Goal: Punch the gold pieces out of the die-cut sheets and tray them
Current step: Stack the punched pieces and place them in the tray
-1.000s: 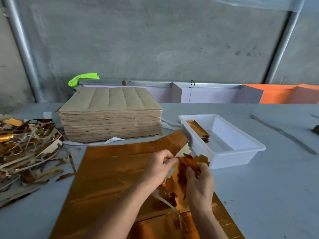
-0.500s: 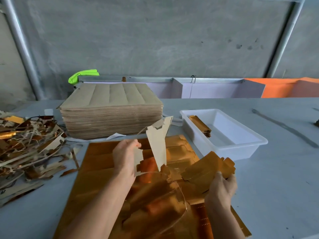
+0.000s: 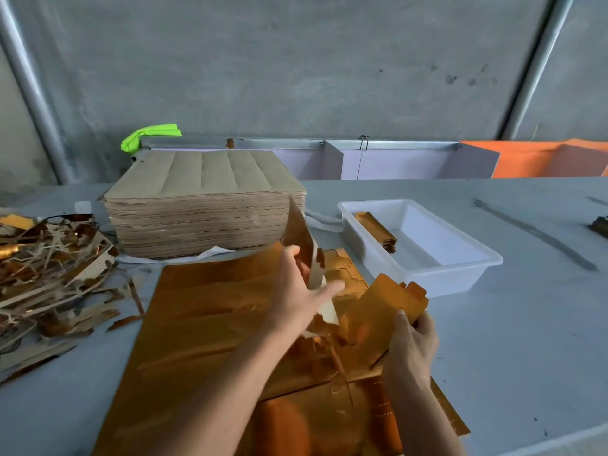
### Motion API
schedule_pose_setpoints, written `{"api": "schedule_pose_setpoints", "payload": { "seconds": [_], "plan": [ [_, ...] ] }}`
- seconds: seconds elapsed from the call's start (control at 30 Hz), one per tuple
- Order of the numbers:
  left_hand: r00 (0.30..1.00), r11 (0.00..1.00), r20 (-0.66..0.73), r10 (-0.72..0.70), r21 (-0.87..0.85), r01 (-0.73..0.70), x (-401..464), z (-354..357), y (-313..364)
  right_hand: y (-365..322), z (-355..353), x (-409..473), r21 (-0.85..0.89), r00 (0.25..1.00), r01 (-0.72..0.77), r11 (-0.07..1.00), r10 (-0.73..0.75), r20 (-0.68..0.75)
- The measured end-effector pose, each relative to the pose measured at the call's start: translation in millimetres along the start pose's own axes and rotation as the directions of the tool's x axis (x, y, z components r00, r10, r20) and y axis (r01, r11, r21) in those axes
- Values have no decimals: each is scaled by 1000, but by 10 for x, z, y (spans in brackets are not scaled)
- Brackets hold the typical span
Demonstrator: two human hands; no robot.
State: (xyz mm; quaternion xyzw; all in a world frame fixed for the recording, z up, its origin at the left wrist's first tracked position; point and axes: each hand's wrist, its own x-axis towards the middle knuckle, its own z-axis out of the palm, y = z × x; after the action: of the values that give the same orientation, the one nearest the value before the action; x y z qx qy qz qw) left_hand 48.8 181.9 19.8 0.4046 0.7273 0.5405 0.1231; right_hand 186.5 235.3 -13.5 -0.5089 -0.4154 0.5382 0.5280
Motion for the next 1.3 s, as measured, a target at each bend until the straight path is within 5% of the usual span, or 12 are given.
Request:
{"api": "schedule_pose_setpoints", "payload": {
  "seconds": [0.1,0.27,0.43,0.57,0.8,1.1,1.3],
  "plan": [
    [989,966,135,-65,256,28,-132,187,-235,60,-24,9,-84,994,109,990,-107,32],
    [971,941,211,-111,335,34,-214,295,-435,34,-42,-52,-279,921,384,880,-343,185],
    [964,964,241,-114,262,49,-205,293,-430,-286,-253,100,-443,644,733,516,-737,206],
    [946,959,235,-224,-118,257,-153,183,-295,-403,-377,160,-452,695,698,556,-679,237],
    [918,839,160,-362,-373,396,-93,-23,25,-275,-58,-9,-638,615,751,170,-530,584],
    [928,845,191,-319,-386,370,86,-189,248,-88,215,-174,-366,517,847,384,-444,732],
    [936,844,179,-304,-404,352,117,-186,315,-33,431,-220,-444,671,742,503,-546,501]
  ]
}}
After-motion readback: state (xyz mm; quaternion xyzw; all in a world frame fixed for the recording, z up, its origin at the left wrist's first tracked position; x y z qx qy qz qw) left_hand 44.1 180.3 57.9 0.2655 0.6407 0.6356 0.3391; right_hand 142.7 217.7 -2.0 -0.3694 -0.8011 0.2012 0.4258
